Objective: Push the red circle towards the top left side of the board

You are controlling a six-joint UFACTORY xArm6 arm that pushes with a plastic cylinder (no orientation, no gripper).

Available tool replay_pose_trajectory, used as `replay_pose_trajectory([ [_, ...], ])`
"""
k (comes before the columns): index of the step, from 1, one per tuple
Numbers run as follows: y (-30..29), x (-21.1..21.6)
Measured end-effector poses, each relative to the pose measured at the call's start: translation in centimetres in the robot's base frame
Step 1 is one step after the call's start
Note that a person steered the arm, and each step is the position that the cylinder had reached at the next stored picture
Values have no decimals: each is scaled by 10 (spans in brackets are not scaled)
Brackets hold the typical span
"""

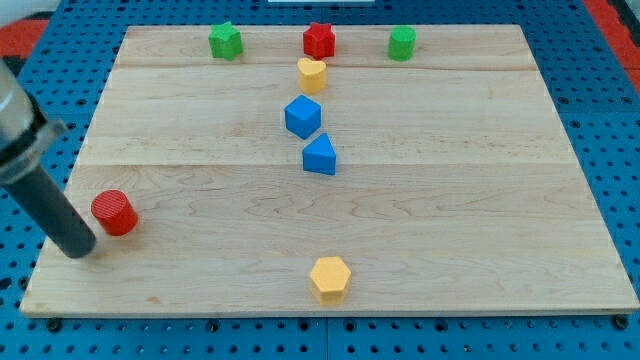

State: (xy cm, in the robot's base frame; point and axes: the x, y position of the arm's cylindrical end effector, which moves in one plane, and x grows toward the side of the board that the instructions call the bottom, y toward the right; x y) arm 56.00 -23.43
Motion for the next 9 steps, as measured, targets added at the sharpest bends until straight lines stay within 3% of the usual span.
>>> replay_pose_trajectory([
  [1,8,-38],
  [2,-32,-103],
  [3,-10,-54],
  [4,-23,-24],
  [6,22,-128],
  [7,40,-114],
  [8,58,-133],
  [9,57,-187],
])
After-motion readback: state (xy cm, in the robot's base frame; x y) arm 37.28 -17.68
